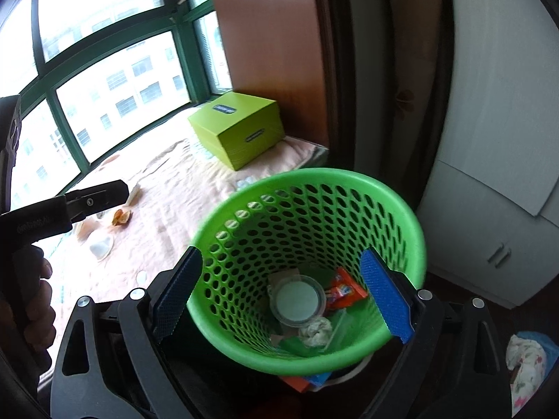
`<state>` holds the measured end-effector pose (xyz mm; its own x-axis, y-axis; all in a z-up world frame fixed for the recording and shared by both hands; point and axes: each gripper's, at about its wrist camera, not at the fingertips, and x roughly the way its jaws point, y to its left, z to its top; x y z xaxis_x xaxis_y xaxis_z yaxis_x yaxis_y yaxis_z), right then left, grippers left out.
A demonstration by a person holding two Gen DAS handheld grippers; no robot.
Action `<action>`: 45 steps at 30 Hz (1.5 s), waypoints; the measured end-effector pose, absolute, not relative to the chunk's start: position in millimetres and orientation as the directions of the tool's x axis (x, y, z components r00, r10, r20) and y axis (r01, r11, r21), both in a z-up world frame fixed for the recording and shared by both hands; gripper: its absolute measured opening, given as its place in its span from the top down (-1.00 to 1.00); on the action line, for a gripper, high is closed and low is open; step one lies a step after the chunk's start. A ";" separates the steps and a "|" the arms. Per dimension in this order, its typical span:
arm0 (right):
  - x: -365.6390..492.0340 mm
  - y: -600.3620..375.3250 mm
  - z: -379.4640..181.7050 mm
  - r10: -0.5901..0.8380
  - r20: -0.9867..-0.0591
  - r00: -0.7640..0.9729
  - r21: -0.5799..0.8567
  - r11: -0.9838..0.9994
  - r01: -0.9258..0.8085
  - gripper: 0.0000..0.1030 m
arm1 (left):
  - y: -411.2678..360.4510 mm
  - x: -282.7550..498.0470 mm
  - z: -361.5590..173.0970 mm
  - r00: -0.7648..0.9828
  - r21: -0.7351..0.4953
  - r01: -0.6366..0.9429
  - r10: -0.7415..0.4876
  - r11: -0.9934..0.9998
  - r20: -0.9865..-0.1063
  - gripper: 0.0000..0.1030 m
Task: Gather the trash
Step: 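Open the left tool over the green basket to drop the yogurt cup, then reach the right tool to the upturned clear plastic cup and grasp it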
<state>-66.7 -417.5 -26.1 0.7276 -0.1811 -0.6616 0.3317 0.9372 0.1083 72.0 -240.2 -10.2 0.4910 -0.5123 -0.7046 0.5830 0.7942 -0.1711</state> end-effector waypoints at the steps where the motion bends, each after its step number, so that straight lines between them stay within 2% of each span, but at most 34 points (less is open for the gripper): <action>1: -62.4 -412.6 -25.3 -0.172 -0.661 0.731 0.106 0.942 0.318 -0.77 | -231.2 76.0 -10.0 0.502 -0.172 0.565 -0.501 0.807 -0.705 -0.84; 21: 38.1 -294.3 -40.0 0.070 -0.698 0.713 0.111 0.994 0.012 -0.79 | -50.5 146.0 -19.7 0.632 -0.146 0.223 -0.258 0.964 -0.731 -0.85; 37: 121.3 -184.3 -87.4 0.235 -0.759 0.606 0.124 0.968 -0.220 -0.79 | 37.1 173.1 -27.6 0.654 -0.123 0.080 -0.145 0.989 -0.743 -0.85; 45: 156.4 -160.7 -121.2 0.259 -0.798 0.544 0.147 0.959 -0.241 -0.79 | 61.4 184.8 -36.7 0.647 -0.115 0.058 -0.125 0.992 -0.752 -0.85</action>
